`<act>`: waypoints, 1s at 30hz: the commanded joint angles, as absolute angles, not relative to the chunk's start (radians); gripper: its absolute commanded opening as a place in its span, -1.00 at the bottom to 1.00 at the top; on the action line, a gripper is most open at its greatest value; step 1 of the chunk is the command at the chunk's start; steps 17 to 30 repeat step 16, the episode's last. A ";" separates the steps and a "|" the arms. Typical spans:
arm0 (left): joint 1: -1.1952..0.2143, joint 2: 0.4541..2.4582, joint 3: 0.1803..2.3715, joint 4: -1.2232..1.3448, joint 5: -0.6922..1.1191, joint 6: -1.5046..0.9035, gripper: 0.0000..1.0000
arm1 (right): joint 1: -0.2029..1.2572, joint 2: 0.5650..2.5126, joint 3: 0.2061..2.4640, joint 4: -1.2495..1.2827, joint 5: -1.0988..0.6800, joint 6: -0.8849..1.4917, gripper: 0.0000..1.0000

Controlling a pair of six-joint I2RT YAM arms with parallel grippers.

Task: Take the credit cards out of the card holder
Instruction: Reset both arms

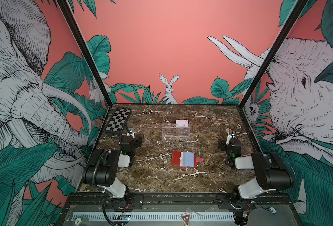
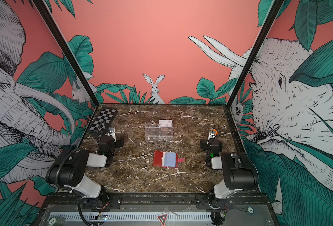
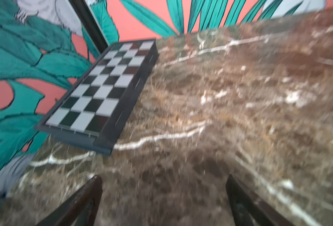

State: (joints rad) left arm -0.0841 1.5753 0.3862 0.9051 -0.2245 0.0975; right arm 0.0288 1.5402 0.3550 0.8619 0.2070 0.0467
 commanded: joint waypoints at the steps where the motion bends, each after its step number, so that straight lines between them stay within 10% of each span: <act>1: -0.066 1.568 0.395 0.937 -0.174 0.098 0.98 | 0.041 1.526 0.380 0.897 0.250 0.036 0.96; 30: -0.068 1.548 0.401 0.882 -0.173 0.093 0.98 | 0.044 1.524 0.386 0.871 0.267 0.038 0.96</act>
